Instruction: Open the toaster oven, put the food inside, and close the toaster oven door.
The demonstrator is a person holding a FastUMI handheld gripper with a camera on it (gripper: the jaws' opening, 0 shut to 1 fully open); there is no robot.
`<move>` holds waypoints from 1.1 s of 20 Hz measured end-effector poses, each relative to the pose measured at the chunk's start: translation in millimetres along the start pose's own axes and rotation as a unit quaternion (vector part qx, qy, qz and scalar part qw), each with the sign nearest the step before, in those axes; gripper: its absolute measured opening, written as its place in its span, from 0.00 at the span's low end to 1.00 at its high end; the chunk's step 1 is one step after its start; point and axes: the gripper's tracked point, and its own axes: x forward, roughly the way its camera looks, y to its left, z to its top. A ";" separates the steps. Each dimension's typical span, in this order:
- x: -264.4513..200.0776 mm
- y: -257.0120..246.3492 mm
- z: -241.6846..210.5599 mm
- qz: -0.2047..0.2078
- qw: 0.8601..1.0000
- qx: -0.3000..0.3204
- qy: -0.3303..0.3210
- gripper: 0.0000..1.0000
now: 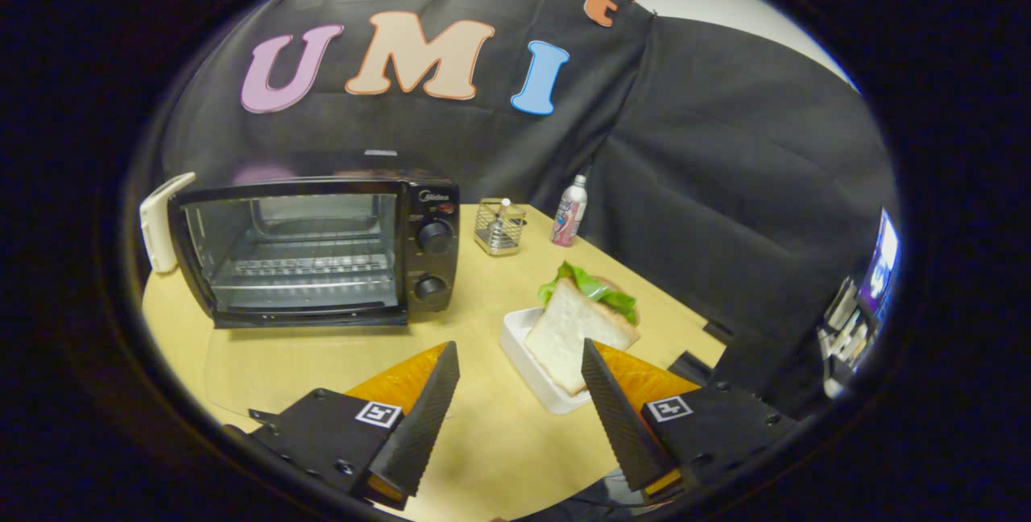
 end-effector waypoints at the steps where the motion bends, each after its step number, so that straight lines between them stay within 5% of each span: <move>1: 6.9 -5.7 6.5 0.000 1.000 -0.005 0.006 0.95; 16: 60.0 -91.4 19.6 0.015 0.989 0.073 0.129 0.92; 22: 82.9 -78.7 -9.8 0.073 0.968 0.122 0.207 0.88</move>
